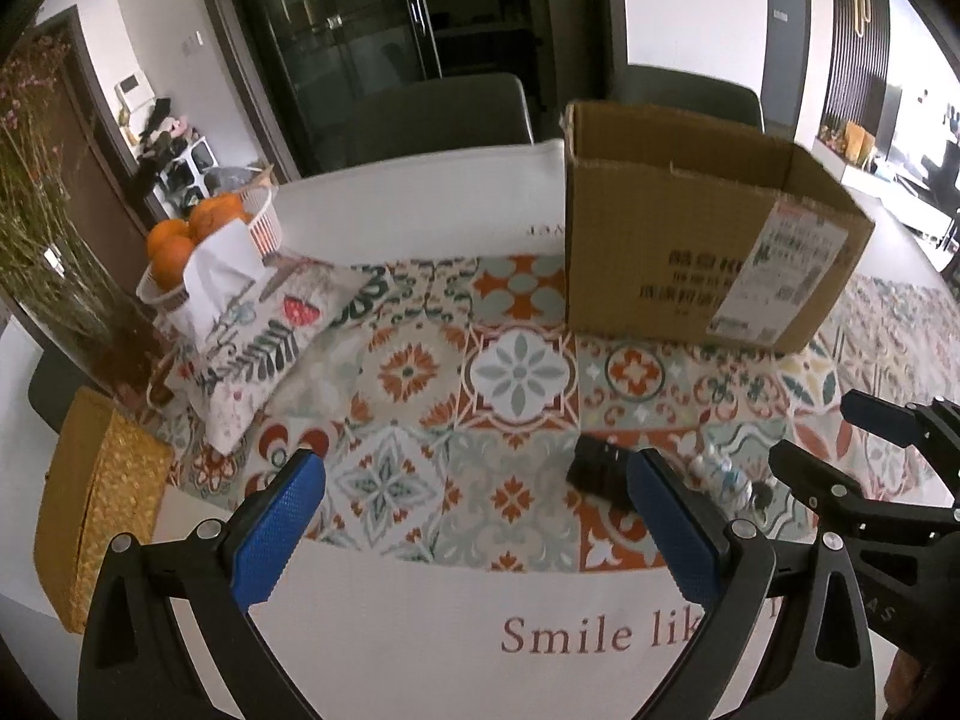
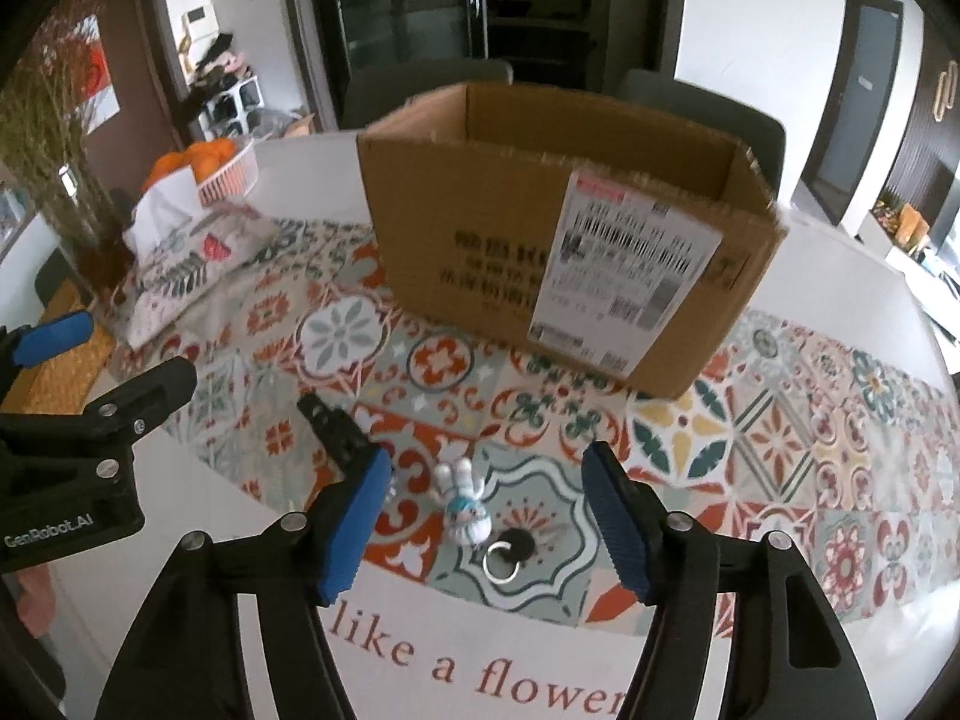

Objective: Organize rigid objects
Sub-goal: 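Close the right tool around the white-blue figurine keychain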

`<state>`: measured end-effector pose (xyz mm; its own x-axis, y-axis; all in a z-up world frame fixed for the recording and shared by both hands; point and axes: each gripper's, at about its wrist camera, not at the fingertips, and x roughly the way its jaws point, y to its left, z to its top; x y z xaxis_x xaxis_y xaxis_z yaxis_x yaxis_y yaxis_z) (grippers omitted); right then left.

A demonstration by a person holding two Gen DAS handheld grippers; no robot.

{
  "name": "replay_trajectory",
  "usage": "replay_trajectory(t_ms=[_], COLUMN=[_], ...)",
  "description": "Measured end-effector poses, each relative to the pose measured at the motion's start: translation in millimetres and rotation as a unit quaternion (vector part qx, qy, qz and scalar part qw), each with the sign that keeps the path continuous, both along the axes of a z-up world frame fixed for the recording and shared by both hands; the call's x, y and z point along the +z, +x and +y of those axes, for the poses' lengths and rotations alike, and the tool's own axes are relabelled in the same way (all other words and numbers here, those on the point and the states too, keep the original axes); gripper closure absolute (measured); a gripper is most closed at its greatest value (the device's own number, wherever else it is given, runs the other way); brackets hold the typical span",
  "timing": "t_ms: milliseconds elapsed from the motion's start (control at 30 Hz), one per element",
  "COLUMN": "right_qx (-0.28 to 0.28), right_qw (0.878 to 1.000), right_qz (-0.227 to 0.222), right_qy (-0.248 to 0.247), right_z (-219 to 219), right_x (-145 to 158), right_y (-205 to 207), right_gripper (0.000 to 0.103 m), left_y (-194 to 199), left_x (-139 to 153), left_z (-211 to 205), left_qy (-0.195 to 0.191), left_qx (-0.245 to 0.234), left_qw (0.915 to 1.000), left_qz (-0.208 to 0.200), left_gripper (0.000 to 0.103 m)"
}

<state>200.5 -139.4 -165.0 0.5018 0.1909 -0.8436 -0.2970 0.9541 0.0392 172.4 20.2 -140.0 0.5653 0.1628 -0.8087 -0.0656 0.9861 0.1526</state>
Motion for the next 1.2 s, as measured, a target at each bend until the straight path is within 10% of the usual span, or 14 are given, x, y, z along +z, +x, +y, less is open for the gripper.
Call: replay_trajectory(t_ms=[1200], right_qx=[0.034], right_qw=[0.995], right_qz=[0.095], right_qy=[0.003], right_z=[12], right_x=[-94], right_y=[21], right_gripper=[0.074], left_y=[10], left_x=[-83], left_z=[5], left_qy=[-0.030], left_qx=[-0.001], left_qw=[0.9946], left_qz=[0.100], left_gripper=[0.001])
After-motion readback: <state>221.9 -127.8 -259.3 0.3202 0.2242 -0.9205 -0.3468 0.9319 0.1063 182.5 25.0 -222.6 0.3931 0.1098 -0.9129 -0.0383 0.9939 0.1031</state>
